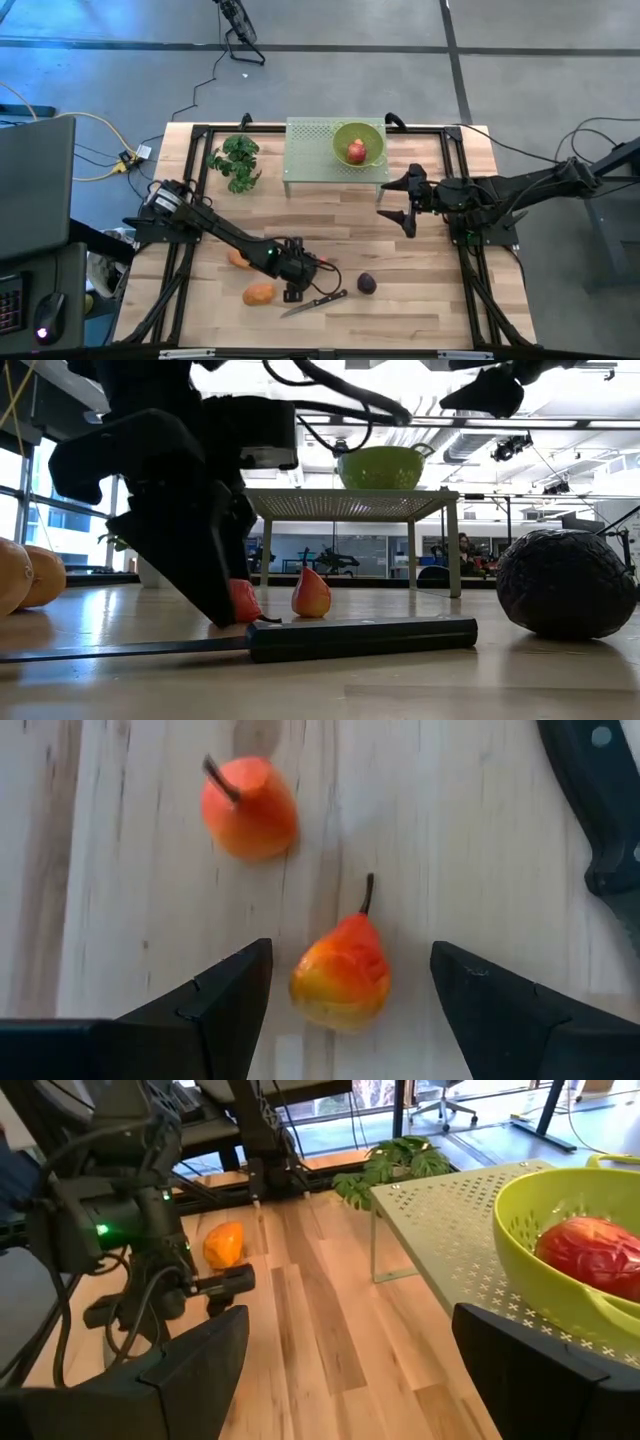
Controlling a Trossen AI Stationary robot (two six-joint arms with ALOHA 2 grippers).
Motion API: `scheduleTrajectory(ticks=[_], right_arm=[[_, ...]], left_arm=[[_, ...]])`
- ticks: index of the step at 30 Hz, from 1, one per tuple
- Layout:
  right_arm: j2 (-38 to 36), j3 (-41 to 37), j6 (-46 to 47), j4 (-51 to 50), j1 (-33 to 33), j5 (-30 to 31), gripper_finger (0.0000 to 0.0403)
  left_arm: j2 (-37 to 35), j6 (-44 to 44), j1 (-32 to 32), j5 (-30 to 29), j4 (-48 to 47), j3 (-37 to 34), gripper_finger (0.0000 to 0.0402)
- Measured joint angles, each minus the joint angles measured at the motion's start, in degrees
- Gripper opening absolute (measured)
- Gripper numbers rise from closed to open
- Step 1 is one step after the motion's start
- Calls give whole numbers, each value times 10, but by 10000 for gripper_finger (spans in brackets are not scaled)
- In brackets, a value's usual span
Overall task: Pick & Place Fruit
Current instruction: Put the left peach into the strainer bowl on the shelf
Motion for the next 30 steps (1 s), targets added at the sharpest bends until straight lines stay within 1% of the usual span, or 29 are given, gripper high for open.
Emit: scheduleTrajectory(ticks=[7,9,12,20,23,27,30], right_arm=[[0,0,1,0,1,0,344],[0,0,2,-1,1,-2,344],[0,0,3,-1,1,-18,344],[0,0,32,-15,2,-66,344],[0,0,50,-42,3,-84,344],[10,0,74,-76,20,-94,344],[22,0,86,-87,41,-94,344]], left_arm=[[1,0,0,0,6,0,269],[1,0,0,0,5,0,263],[1,-6,0,2,5,0,236],[2,-7,0,2,5,0,119],[2,-11,0,0,4,0,87],[2,-17,0,0,5,0,82],[2,-18,0,4,7,0,88]])
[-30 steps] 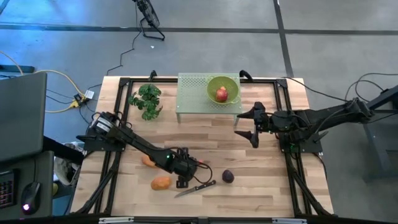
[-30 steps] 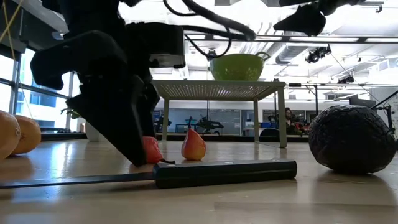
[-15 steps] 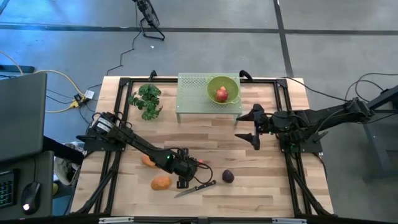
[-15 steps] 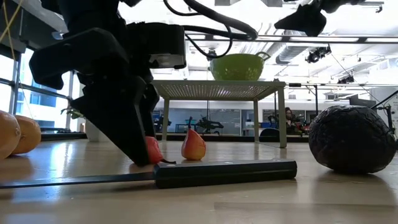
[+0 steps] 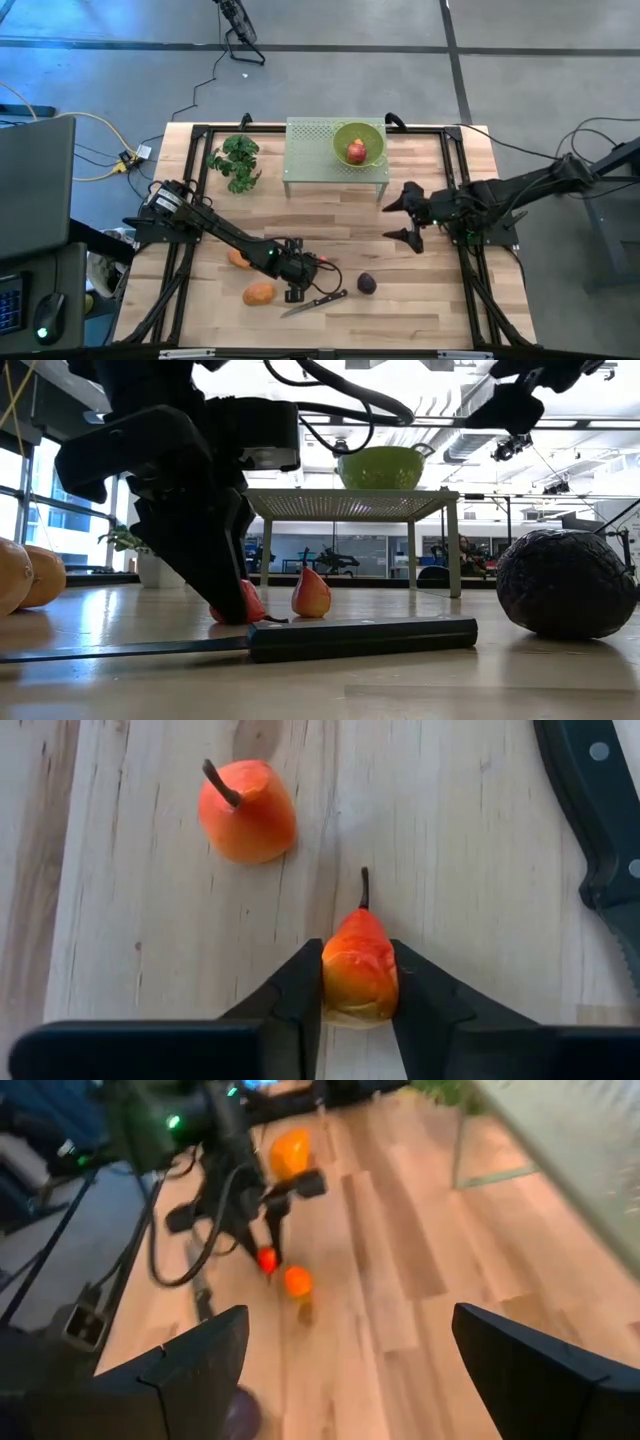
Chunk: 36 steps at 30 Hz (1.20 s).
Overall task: Pick & Place Fruit
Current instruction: Put the left peach into the strainer bowl on the shelf
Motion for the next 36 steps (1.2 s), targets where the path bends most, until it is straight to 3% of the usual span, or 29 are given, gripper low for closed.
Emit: scheduleTrajectory(ticks=[9,16,29,36], right_arm=[[57,0,19,-7,52,8,344],[97,0,19,-7,72,50,344],[103,0,65,-8,72,49,344],[105,0,66,-8,72,49,344]], left_arm=[[-3,8,0,5,-7,9,86],[-4,38,0,3,-30,31,86],[-10,88,4,-17,-142,105,86],[-10,128,4,-58,-204,164,86]])
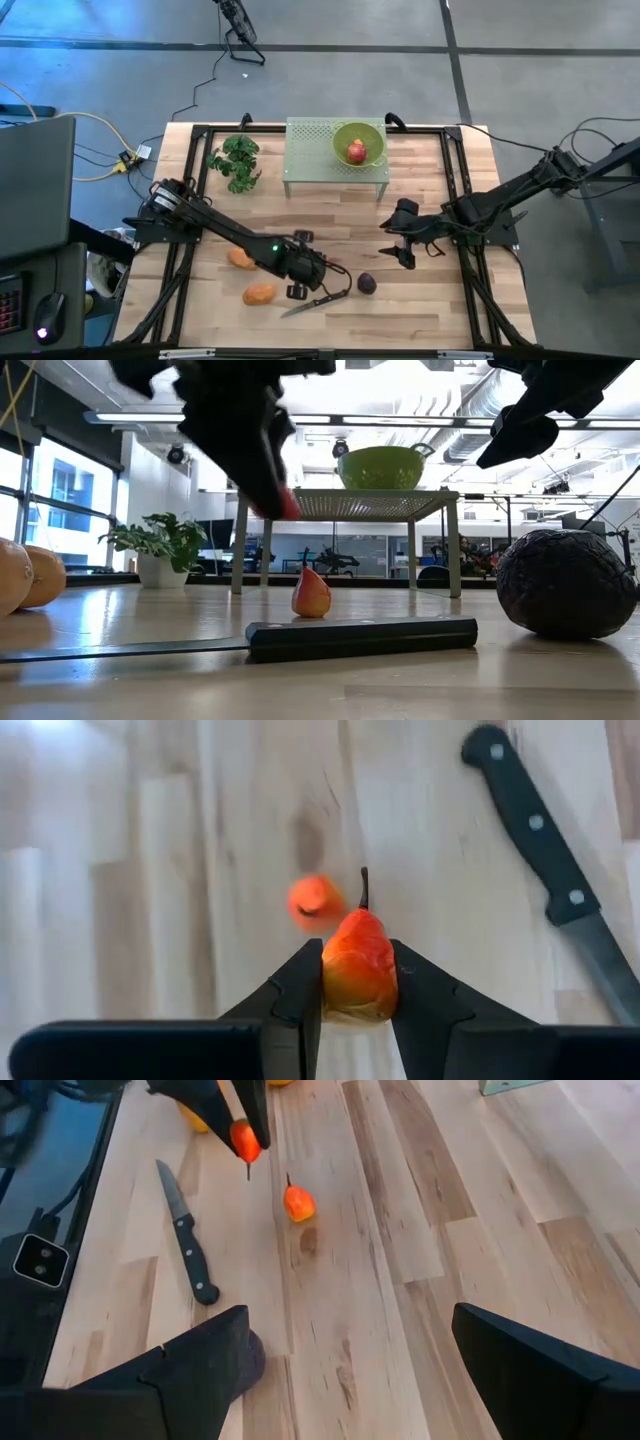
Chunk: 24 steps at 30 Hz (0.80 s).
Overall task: Pick & Place Fruit
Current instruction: Put the left peach into the strainer bowl on the shelf
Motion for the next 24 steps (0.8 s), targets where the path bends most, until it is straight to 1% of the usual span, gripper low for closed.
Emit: scheduleTrajectory(ticks=[3,7,11,13,19,24], right_arm=[[0,0,0,0,0,0,344],[0,0,7,0,0,0,344],[0,0,10,1,0,0,344],[0,0,10,4,0,0,344],[0,0,10,9,0,0,344],[0,0,10,9,0,0,344]], left_arm=[[0,12,0,-35,-25,15,86],[-10,22,2,-75,-34,21,86],[-25,35,20,-77,-38,21,86],[-36,50,34,-82,-25,22,86],[-72,95,78,-86,-27,21,86],[-102,139,115,-87,-1,21,86]])
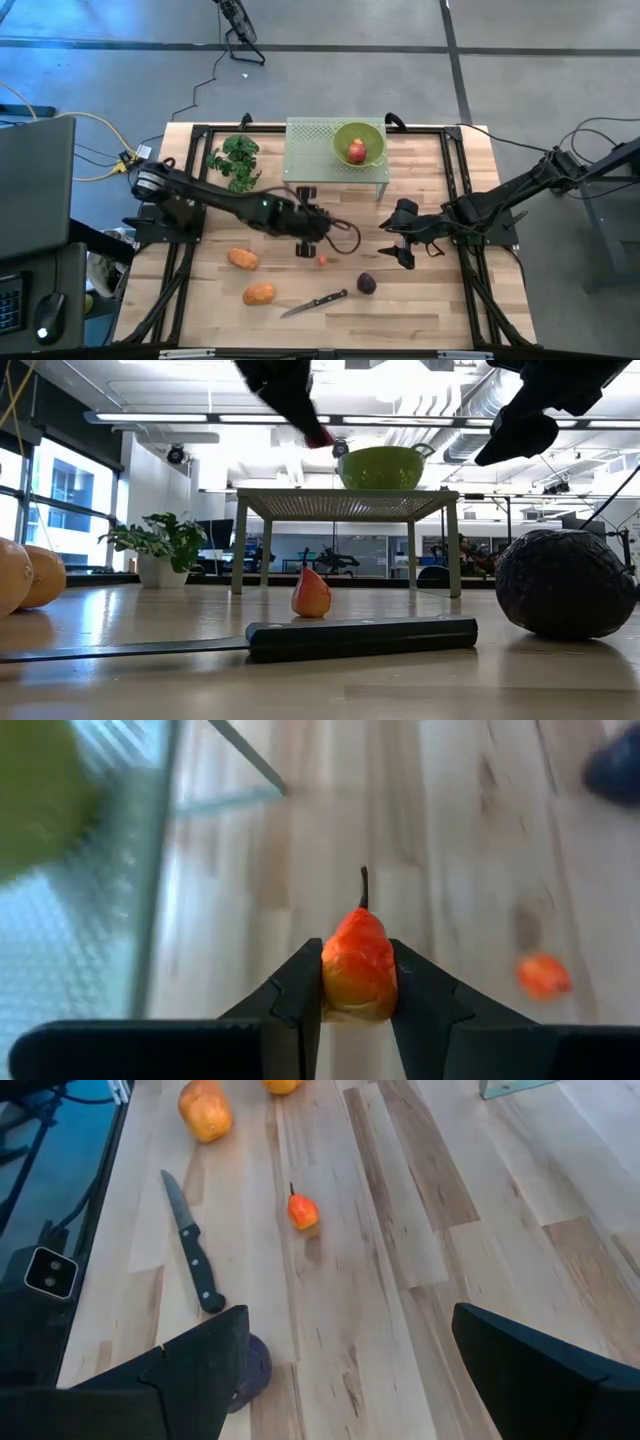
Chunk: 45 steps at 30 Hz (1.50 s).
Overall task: Pick & Place Fruit
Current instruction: Put the left peach into the strainer bowl on the shelf
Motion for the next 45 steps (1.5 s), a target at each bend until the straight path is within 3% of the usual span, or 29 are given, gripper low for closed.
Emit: scheduleTrajectory(ticks=[21,34,45], right_arm=[[0,0,-2,13,0,2,344],[0,0,-2,14,0,2,344],[0,0,0,25,-1,32,344]], left_arm=[[-41,106,129,16,98,0,86],[-53,126,204,105,191,-1,86],[-52,-78,263,106,278,-1,86]])
